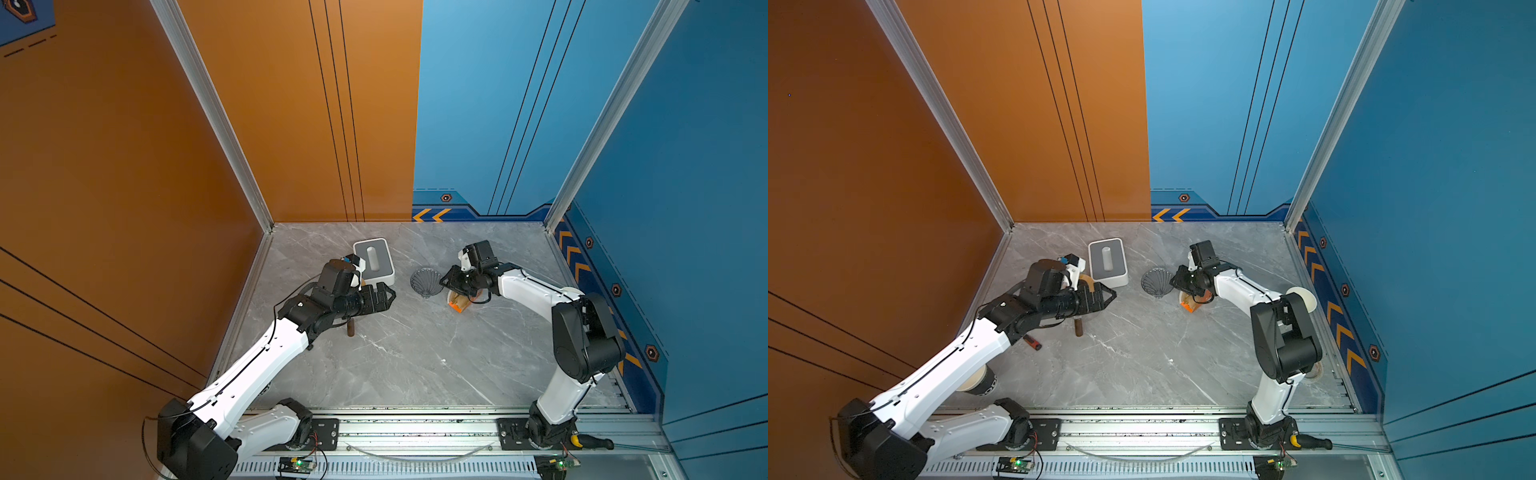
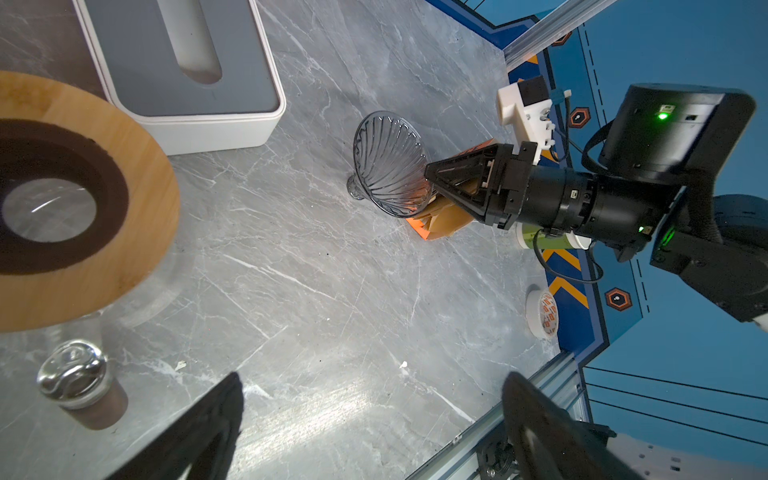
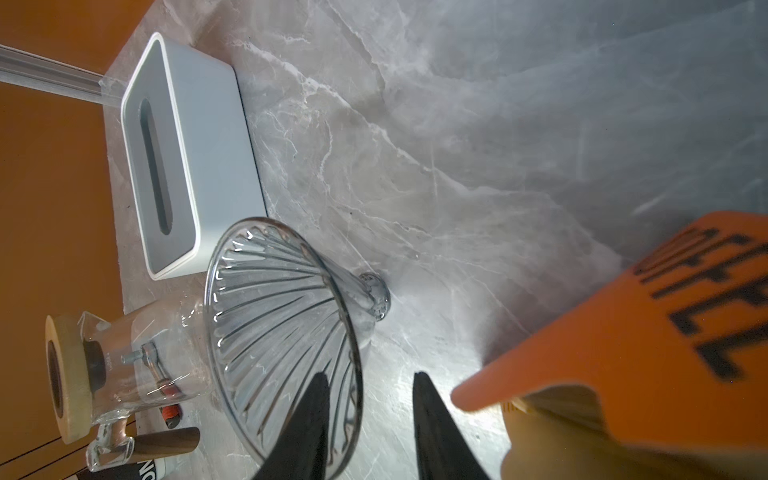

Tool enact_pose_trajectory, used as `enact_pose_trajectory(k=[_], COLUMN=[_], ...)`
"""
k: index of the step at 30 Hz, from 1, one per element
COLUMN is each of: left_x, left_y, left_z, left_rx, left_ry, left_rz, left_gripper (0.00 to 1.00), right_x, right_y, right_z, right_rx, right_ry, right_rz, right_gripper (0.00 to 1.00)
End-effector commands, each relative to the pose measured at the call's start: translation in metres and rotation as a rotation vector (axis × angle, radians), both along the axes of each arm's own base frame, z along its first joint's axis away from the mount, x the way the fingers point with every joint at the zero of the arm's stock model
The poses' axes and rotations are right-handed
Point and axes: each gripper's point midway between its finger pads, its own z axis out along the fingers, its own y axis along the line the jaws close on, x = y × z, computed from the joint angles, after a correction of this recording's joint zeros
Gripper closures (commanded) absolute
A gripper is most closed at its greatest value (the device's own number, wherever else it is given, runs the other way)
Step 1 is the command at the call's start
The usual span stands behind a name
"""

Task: Place the coffee filter in the dripper
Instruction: 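Close the right gripper on the ribbed glass dripper's rim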

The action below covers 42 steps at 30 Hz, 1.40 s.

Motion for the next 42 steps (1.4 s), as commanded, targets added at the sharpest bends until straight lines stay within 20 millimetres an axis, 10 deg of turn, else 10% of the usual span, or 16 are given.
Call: enact_pose_trajectory(k=[1, 42], left_x=[0.001, -0.003], left_y=[0.003, 0.004], left_z=[0.003, 0.004], left_rx=[0.002, 0.006], left_ry=[-0.026, -0.04], left_rz=[0.002, -0.008], left_gripper=[0.02, 0.02], right_x=[0.013, 0.021], right_y=[0.007, 0.022], right_z=[0.007, -0.004], right_rx=[0.035, 0.04], right_ry=[-0.024, -0.017], right_rz=[-0.003, 0.02], right_gripper=[0.68, 0.84])
